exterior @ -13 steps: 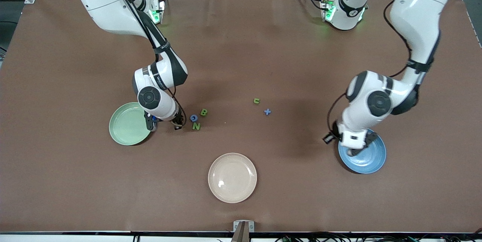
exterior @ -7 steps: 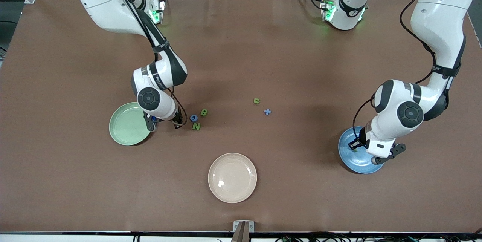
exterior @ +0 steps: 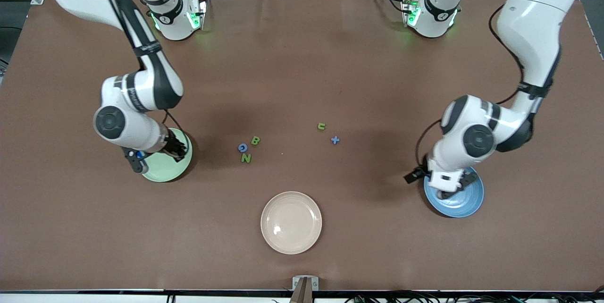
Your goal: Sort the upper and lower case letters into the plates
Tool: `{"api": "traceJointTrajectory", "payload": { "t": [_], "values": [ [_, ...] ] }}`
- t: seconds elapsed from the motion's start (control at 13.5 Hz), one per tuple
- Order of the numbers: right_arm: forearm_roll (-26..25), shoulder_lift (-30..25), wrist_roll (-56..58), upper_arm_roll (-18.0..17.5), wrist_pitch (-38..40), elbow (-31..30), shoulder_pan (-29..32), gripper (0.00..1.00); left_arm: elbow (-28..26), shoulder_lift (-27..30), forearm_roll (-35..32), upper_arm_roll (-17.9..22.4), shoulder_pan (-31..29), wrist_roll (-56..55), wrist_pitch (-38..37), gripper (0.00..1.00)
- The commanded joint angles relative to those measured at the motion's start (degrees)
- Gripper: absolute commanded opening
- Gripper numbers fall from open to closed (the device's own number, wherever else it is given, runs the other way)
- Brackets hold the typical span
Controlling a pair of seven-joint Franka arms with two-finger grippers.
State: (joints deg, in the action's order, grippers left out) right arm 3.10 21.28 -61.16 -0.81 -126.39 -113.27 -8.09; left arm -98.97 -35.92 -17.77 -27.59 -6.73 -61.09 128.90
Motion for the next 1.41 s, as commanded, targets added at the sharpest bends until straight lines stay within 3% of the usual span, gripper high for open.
{"api": "traceJointTrajectory", "payload": {
  "t": [0.0, 0.22, 0.67, 0.74, 0.97, 1.19, 1.34],
  "values": [
    [0.51, -2.38, 6.30, -0.86, -7.18, -8.35, 3.16, 0.00, -0.88, 0.16, -0.59, 0.08, 7.23, -12.79, -0.59, 1.00],
    [0.51, -1.86, 9.57, -0.86, -15.89, -14.59, 5.01, 0.01, -0.88, -1.16, -0.86, 0.08, 13.65, -25.09, 2.12, 0.99],
    [0.25, -1.50, 9.57, -0.69, -16.35, -15.75, 5.89, 0.02, -0.88, -6.17, -2.00, 0.69, 20.86, -36.20, 9.61, 0.84],
    [0.16, -1.50, 9.57, -0.69, -16.35, -15.75, 6.42, 0.08, -0.97, -6.26, -2.52, 1.04, 21.49, -36.47, 9.70, 0.83],
    [0.07, -1.50, 9.48, -0.77, -15.91, -15.40, 7.04, 1.00, -1.32, -7.05, -2.70, 1.40, 21.58, -36.47, 9.70, 0.76],
    [0.15, -1.59, 6.07, -1.12, -15.12, -13.39, 5.11, 1.00, -1.32, -7.23, -2.70, 1.40, 21.40, -36.38, 9.61, 0.63],
    [0.42, -1.50, -0.85, -1.13, -9.61, -8.57, 0.82, 1.00, -1.06, -7.58, -2.70, 1.40, 21.49, -36.38, 9.70, 0.59]
  ]
}}
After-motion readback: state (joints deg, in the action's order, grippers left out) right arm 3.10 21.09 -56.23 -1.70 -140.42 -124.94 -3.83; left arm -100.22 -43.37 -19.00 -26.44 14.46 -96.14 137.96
